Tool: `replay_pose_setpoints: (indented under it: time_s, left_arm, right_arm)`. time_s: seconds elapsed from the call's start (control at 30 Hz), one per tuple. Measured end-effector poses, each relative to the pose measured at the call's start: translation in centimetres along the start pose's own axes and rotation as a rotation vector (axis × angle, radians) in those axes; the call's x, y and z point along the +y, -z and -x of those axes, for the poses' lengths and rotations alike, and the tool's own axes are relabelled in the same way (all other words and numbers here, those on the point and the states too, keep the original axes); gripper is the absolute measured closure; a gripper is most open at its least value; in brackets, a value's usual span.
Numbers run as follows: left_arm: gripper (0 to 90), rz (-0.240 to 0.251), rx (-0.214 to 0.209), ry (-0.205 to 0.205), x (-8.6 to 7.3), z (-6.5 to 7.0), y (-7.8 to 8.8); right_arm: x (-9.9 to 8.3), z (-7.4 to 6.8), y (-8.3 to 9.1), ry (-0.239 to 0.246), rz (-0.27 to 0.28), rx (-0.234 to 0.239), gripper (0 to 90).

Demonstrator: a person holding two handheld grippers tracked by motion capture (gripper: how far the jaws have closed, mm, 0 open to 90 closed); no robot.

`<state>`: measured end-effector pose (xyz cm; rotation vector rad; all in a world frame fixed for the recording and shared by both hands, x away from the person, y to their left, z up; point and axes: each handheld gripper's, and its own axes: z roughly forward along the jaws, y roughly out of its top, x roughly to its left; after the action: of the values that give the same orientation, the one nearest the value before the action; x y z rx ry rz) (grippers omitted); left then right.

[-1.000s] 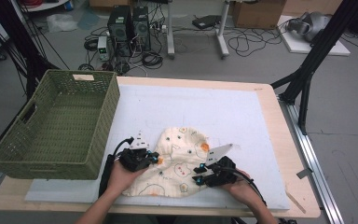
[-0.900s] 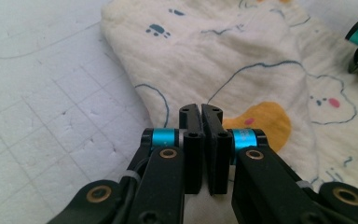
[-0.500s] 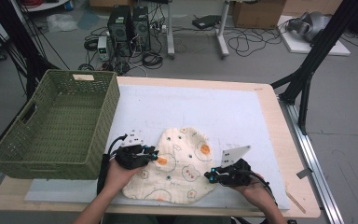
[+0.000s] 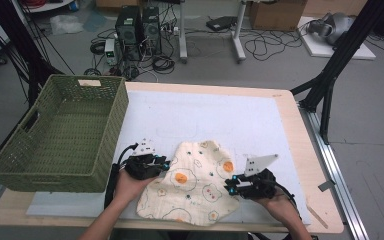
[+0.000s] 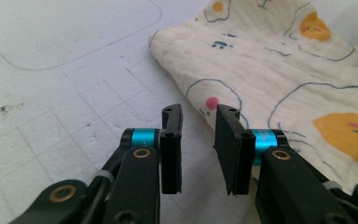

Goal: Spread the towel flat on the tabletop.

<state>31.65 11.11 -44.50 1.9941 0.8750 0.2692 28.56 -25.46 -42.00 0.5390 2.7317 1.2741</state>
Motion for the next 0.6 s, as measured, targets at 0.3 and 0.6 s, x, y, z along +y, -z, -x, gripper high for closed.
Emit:
replay_pose_setpoints:
  time_s: [0.3, 0.6]
  left_arm:
    - [75.9, -0.018, -0.028, -0.021, 0.6, 0.2, -0.6]
    - [78.5, -0.002, -0.044, -0.020, 0.9, 0.4, -0.5]
  right_arm:
    - [1.0, 2.6, -3.8, -0.026, -0.103, -0.090, 69.8]
    - [0.9, 2.1, -3.2, 0.012, -0.116, -0.067, 89.7]
